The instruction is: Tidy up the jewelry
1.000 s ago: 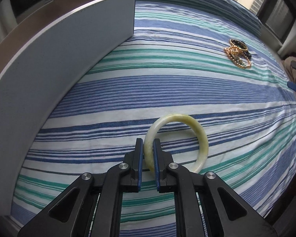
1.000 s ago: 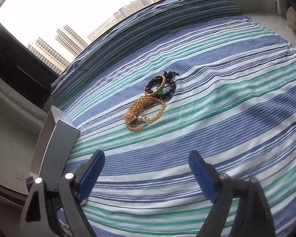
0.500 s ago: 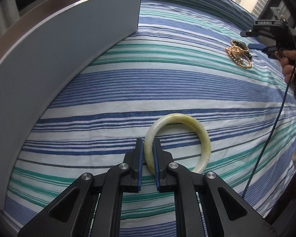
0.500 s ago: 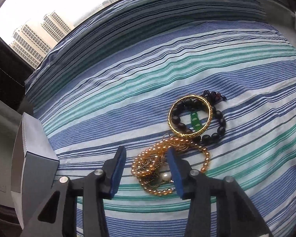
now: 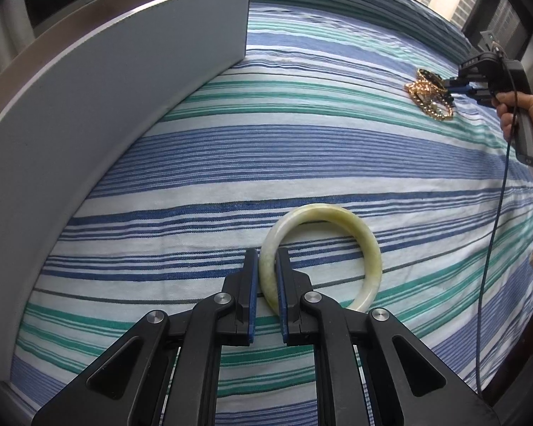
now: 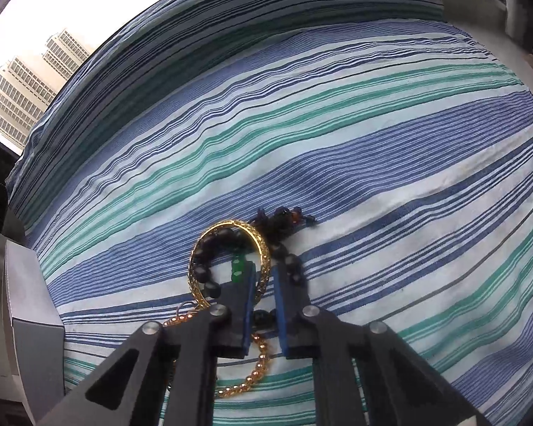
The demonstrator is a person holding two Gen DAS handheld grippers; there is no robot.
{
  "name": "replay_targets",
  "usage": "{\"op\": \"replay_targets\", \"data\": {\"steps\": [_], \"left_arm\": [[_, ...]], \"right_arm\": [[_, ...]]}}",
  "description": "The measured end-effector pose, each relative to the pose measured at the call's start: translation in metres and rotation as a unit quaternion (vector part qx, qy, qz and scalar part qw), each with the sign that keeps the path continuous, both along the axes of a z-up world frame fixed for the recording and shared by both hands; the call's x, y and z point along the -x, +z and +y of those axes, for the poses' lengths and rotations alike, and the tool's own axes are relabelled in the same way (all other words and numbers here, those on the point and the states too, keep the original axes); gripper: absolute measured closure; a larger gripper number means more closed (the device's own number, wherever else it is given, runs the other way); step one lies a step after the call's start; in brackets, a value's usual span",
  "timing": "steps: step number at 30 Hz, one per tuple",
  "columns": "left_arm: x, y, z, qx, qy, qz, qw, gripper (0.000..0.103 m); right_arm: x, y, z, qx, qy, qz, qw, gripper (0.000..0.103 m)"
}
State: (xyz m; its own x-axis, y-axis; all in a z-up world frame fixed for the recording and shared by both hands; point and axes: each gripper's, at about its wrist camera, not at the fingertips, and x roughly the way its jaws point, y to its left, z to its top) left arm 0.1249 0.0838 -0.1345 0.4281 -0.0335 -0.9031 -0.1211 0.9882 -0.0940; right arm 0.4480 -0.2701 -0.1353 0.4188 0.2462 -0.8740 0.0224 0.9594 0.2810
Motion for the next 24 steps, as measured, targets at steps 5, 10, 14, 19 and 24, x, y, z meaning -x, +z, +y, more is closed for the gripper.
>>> {"op": "replay_targets", "data": {"steps": [5, 10, 14, 19, 24], "left_arm": [[0.0, 0.0, -0.001, -0.002, -0.002, 0.001, 1.0, 0.095], [0.0, 0.0, 0.003, 0.009, -0.004, 0.003, 1.0, 0.095], [0.002, 0.0, 0.004, 0.013, -0.008, 0.007, 0.9999, 0.095], [0.003, 0.0, 0.004, 0.014, -0.009, 0.009, 0.9998, 0.095], [0.004, 0.001, 0.003, 0.01, -0.01, 0.009, 0.9999, 0.095]], "right_arm": [[0.026, 0.022, -0.017, -0.054, -0.006, -0.052, 0.997, 0.096], [0.069, 0.046, -0.028, -0.118, 0.026, -0.069, 0.99, 0.096], [0.125, 0.052, -0.029, -0.165, 0.071, -0.048, 0.983, 0.096], [0.197, 0.024, -0.015, -0.203, 0.125, 0.006, 0.971, 0.096], [0.239, -0.012, -0.005, -0.189, 0.14, 0.043, 0.971, 0.097]]}}
